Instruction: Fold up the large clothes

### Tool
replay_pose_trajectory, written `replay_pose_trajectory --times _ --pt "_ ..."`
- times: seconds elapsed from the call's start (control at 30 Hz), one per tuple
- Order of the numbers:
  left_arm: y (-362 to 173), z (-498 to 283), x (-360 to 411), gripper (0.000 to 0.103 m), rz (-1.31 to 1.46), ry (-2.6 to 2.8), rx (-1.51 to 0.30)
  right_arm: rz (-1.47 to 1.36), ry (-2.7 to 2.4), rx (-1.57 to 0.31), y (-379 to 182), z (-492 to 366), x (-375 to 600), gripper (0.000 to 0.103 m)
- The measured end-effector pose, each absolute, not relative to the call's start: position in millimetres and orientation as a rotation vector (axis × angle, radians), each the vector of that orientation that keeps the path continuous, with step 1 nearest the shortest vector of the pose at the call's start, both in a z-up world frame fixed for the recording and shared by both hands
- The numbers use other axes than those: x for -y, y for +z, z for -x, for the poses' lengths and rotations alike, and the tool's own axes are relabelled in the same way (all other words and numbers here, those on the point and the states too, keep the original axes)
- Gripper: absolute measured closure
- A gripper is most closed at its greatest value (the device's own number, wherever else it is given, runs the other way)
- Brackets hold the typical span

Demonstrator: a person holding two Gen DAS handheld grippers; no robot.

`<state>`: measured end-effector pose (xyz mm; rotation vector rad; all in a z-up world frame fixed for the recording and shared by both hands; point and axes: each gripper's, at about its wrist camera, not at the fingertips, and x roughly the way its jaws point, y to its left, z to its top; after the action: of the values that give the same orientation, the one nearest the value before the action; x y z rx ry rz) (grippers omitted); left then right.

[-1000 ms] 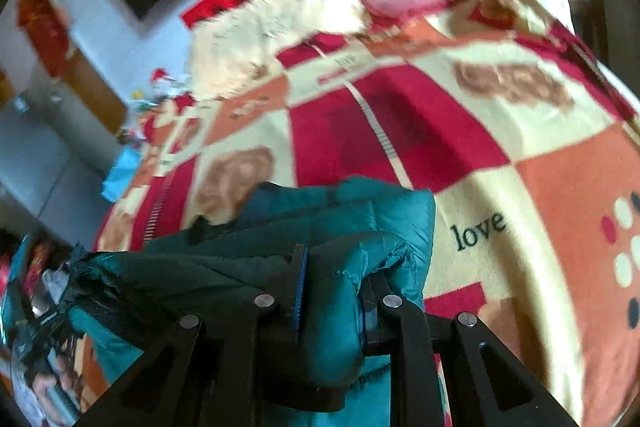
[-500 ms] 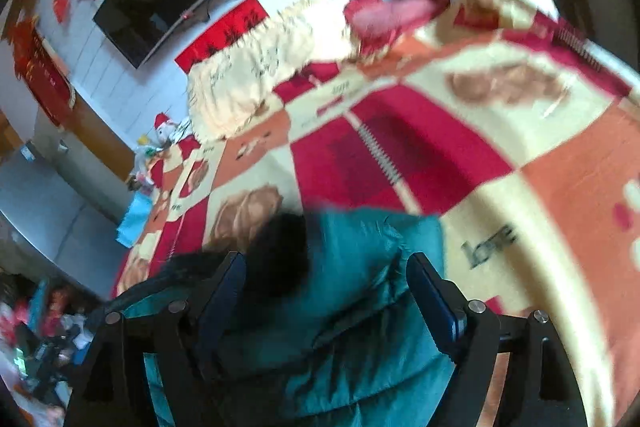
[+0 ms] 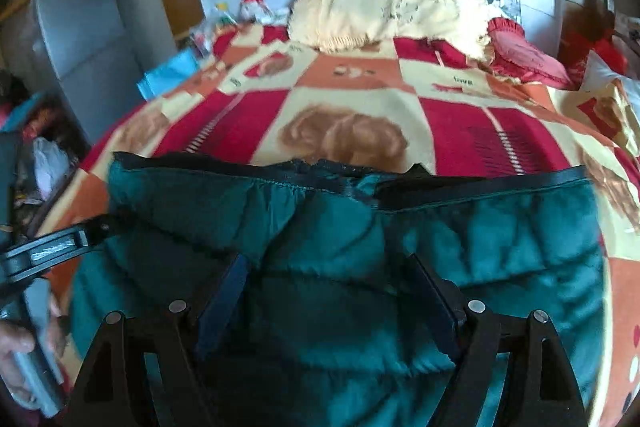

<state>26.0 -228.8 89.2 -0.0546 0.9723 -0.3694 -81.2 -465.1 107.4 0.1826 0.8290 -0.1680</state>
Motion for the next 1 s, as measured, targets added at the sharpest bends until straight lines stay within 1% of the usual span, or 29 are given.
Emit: replay_pose_trajectory --times 0.07,0.17,0.33,0.43,0.53,0.63,0.7,0.9,1.0 --pt "84.2 -33.3 230.8 0.019 0.045 -0.364 -0.975 -0.174 -0.216 -0.845 91.2 69.5 473.1 0.023" --pt "80.1 -38.4 236.1 0.018 0.02 -0.358 -0.963 -0.213 -0.262 -0.879 73.1 56.1 488.1 0.022" --pt "77.0 -39.1 242.3 0.017 -0.011 -0.34 -0.948 -0.226 -0.303 -0.894 60.2 42.8 494.1 0.022" --pt "76.1 -40.3 241.9 0.016 -0.01 -0.344 -0.948 -0.241 -0.288 -0.922 70.3 47.2 493.4 0.023" --pt "76.3 -40.4 242.4 0.016 -0.009 -0.343 -0.947 -0.275 -0.247 -0.872 96.4 65.2 501.5 0.023" --pt "75.9 -41.7 244.4 0.016 -0.016 -0.338 -0.943 -0.199 -0.351 -0.817 118.5 88.3 520.1 0.023" --pt "76.1 -42.0 247.1 0.015 -0.019 -0.335 -0.94 -0.169 -0.419 -0.822 121.3 96.4 541.2 0.023" --pt "73.0 -46.9 256.5 0.014 -0.046 -0.332 -0.929 -0.212 -0.505 -0.951 80.1 96.9 592.3 0.022" --pt "69.6 -49.6 259.9 0.013 -0.056 -0.324 -0.925 -0.255 -0.511 -0.951 66.7 93.6 599.8 0.017"
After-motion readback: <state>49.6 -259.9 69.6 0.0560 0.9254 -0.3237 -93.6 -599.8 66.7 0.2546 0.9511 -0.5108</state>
